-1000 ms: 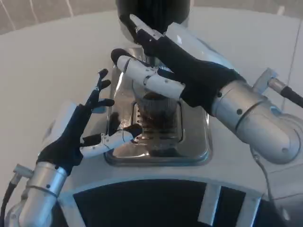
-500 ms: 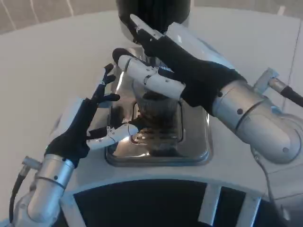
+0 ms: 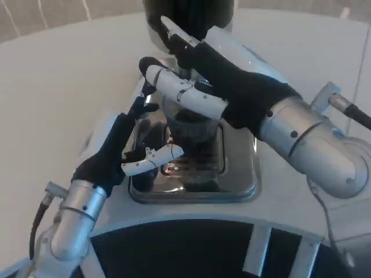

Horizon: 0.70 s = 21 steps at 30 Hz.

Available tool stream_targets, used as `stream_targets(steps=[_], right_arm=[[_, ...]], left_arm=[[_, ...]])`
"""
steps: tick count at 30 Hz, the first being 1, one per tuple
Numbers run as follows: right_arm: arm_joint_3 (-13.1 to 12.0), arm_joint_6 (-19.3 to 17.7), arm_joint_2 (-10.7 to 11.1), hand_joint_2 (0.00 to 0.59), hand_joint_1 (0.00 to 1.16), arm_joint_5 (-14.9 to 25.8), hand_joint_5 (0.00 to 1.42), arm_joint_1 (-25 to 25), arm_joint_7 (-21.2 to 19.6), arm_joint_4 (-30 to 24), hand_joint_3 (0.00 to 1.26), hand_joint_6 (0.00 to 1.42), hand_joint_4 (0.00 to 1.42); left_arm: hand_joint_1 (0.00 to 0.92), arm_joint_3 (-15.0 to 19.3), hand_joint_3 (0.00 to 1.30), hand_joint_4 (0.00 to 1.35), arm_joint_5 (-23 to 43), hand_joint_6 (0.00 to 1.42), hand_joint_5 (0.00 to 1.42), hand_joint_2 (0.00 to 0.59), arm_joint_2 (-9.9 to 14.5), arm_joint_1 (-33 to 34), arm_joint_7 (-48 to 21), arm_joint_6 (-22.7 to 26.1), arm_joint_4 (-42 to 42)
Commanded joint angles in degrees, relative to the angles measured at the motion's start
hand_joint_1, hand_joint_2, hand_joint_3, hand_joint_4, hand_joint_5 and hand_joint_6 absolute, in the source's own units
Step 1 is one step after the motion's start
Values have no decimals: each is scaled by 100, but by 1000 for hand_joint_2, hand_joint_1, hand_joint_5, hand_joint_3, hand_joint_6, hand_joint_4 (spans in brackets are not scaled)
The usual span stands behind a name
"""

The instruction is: Grasp the cup under the faucet to collect the drink, then remove the cup.

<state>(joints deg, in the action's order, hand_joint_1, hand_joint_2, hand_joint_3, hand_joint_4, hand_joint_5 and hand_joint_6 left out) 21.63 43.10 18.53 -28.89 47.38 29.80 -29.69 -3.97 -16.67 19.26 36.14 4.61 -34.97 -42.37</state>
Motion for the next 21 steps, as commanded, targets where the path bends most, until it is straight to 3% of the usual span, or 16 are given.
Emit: stream_targets(steps=[1, 15, 21], right_arm=[[142, -7, -30, 457, 0, 146, 0, -88, 210, 113, 0, 0, 0], [84, -78, -81, 457, 0, 113, 0, -108, 111, 170, 0, 0, 0], [-221, -131, -69, 464, 0, -10, 0, -445, -239, -369, 0, 0, 0]], left_arm=[[433, -86, 0, 34, -74, 171, 200, 68, -59, 119, 49, -72, -205], [433, -235, 0, 43, -97, 171, 203, 69, -133, 537, 129, -210, -901], [431, -246, 0, 43, -102, 171, 203, 70, -97, 513, 124, -269, -943]])
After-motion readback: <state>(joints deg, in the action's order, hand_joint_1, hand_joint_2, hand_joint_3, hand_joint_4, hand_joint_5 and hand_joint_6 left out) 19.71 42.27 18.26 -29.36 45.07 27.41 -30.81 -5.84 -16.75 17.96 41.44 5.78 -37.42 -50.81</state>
